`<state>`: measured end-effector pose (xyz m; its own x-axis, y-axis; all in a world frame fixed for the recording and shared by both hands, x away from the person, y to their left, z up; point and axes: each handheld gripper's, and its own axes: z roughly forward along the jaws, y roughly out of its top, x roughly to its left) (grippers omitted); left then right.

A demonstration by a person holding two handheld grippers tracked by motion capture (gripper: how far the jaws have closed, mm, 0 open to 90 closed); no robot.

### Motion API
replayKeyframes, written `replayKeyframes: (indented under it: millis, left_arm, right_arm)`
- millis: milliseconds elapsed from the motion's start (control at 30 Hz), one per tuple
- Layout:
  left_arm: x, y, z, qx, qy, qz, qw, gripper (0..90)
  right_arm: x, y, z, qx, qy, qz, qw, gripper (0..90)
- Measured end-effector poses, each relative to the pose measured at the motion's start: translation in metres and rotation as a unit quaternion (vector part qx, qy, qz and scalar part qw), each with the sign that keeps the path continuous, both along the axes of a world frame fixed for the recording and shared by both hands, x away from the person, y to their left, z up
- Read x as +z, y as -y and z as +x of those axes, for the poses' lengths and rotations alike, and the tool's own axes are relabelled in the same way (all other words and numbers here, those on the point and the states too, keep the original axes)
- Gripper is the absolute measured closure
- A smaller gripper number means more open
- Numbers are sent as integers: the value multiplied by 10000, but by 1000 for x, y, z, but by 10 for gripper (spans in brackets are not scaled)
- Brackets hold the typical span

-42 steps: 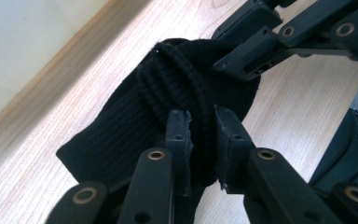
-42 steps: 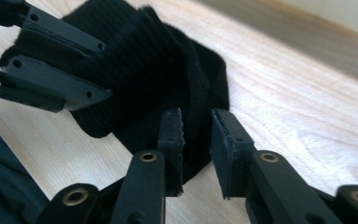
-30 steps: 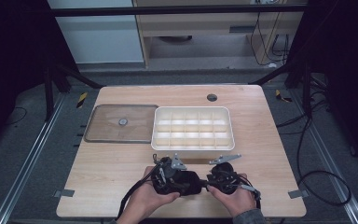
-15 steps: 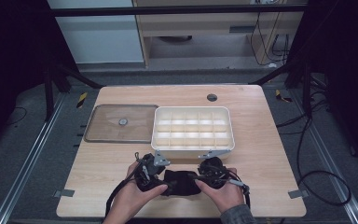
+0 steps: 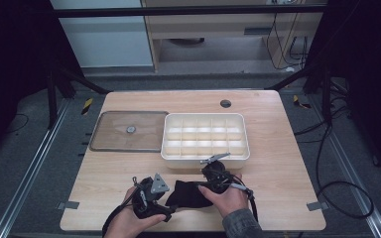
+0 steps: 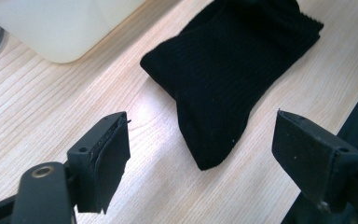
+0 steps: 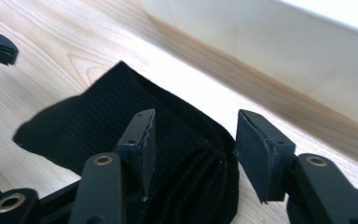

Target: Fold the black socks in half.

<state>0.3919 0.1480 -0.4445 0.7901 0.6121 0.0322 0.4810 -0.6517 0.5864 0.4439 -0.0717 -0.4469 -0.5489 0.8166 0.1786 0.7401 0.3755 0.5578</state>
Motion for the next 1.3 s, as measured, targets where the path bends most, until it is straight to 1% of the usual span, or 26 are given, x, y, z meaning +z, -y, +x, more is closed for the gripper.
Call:
replayKeyframes:
  millis: [67,133,200,233,267,300,367,433,600,733,800,833,933,967,1000,1067,1100,1167,1200,1300]
  left_arm:
    - [-5,-1,0,-45,-42,40,10000,203]
    - [-10,-2,0,-46,-169,33,9998,223]
    - [-14,-2,0,-70,-238,64,9997,256]
    - [-14,-2,0,-70,-238,64,9997,273]
    - [-16,-2,1,-46,-283,59,9996,273]
    - [-17,-2,1,-15,-294,43,9996,304]
    - [-19,-2,2,6,-348,75,9994,361]
    - [-20,-2,3,7,-382,65,9993,390]
    - [-22,-3,3,74,-430,60,9990,459]
    - [-23,-2,5,67,-470,77,9988,498]
    - [-23,-2,5,70,-487,64,9988,532]
    - [-22,0,6,67,-506,7,9987,549]
    - [-22,1,8,32,-508,35,9987,601]
    - [-21,1,9,19,-519,51,9986,601]
    - [-21,1,10,46,-532,32,9986,643]
    - [-21,0,11,28,-549,-4,9985,698]
    - [-20,-1,11,37,-537,-84,9985,728]
    - [-20,-1,10,12,-537,-69,9985,769]
    - [-19,-1,11,14,-540,-57,9985,776]
    - [-18,-2,12,44,-535,-76,9985,790]
  right_arm:
    - [-1,-2,0,44,-24,-83,10000,472]
    - [-3,-2,-1,31,-52,-50,10000,470]
    - [-4,-2,-1,98,-84,-101,9999,467]
    - [-4,-2,-1,98,-84,-101,9999,467]
    - [-5,-1,-1,78,-102,-123,9998,467]
    - [-5,1,0,77,-81,-149,9998,468]
    - [-6,5,0,-13,-152,-86,9998,467]
    - [-7,8,-1,26,-169,-63,9998,464]
    - [-10,10,-2,54,-189,12,9998,462]
    - [-11,9,-2,64,-226,-37,9997,461]
    - [-13,11,-2,65,-214,-80,9997,463]
    - [-13,12,-2,47,-259,-75,9996,463]
    - [-15,13,-3,70,-270,-77,9996,463]
    - [-16,14,-3,74,-269,-101,9996,466]
    - [-18,14,-4,87,-296,-102,9995,480]
    - [-19,14,-6,94,-315,-105,9994,492]
    - [-21,15,-8,118,-354,-102,9993,510]
    - [-21,15,-10,121,-331,-93,9993,520]
    - [-22,16,-11,136,-297,-100,9994,521]
    - [-22,17,-12,123,-305,-80,9994,518]
